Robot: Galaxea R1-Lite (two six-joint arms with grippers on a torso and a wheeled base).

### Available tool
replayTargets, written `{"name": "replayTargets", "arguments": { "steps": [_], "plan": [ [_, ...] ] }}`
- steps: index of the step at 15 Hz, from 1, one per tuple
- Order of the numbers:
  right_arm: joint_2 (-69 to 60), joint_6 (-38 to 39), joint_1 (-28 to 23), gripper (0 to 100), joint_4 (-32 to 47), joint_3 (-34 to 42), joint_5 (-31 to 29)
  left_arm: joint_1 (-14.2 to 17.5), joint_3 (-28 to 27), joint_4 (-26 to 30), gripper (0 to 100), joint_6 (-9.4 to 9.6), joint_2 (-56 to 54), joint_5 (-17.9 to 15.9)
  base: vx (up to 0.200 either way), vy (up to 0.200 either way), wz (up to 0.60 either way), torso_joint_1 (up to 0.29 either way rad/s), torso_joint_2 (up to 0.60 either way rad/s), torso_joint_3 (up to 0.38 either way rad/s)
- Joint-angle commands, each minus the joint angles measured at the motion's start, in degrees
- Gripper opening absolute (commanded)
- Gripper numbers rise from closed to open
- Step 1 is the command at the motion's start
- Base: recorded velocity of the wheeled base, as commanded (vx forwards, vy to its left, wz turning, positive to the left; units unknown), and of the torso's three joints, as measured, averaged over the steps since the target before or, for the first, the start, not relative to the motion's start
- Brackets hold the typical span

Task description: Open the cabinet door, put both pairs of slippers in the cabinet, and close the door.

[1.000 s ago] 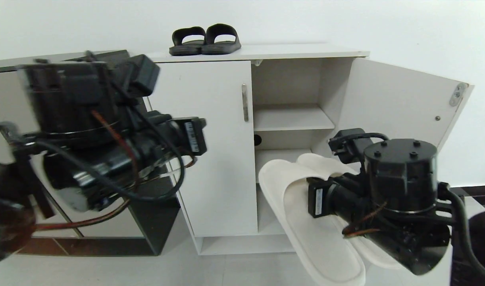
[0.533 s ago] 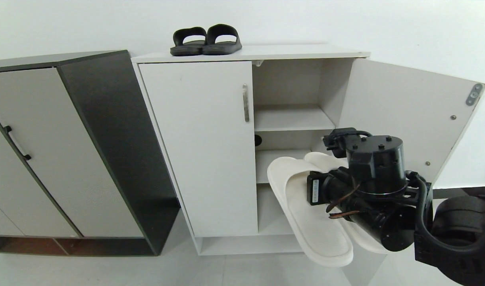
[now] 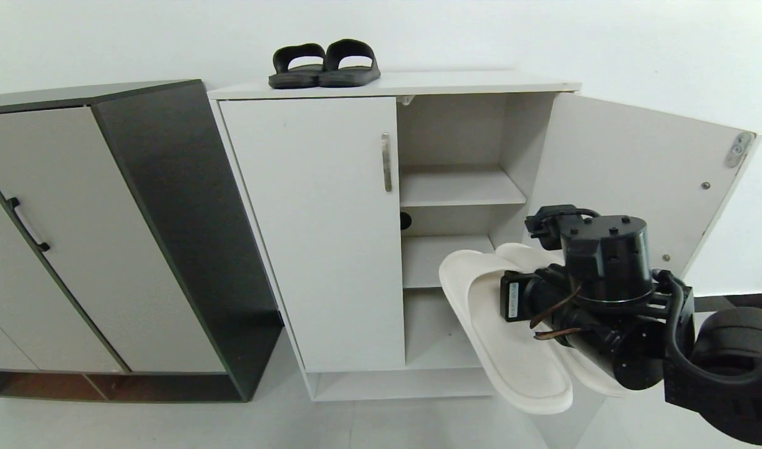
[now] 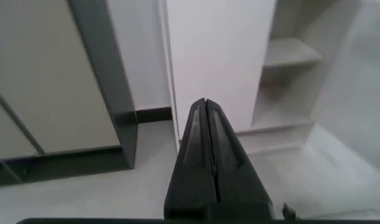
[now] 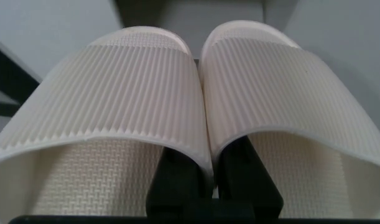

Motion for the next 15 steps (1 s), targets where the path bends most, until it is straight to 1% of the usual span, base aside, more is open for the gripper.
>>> {"name": "replayTargets", "arguments": {
  "steps": [1,2,3,4,6,15],
  "plan": [
    [0.0,-0.1,-2.8,0,0.0,-0.1,0.2,0.3,0.4,0.0,0,0.04,-1.6,-0.1,0.0,0.0,0.0,0.0,0.0,0.0],
    [0.4,-0.2,-4.6,0,0.0,-0.1,0.1,0.3,0.4,-0.1,0,-1.89,-1.6,0.2,0.0,0.0,0.0,0.0,0.0,0.0],
    [0.6,-0.8,-5.1,0,0.0,-0.1,0.1,0.3,0.4,-0.1,0,-1.98,-1.6,0.2,0.0,0.0,0.0,0.0,0.0,0.0],
    [0.4,-0.8,-5.4,0,0.0,0.0,0.1,0.3,0.4,-0.1,0,-1.63,-1.6,0.3,0.0,0.0,0.0,0.0,0.0,0.0],
    [0.4,-0.9,-6.1,0,0.1,0.0,0.1,0.3,0.4,0.0,0,-2.33,-1.6,0.4,0.0,0.0,0.0,0.0,0.0,0.0],
    [0.1,-2.8,-7.2,0,0.0,0.8,0.1,0.3,0.4,0.0,0,-2.16,-1.6,0.4,0.0,0.0,0.0,0.0,0.0,0.0]
  ]
}}
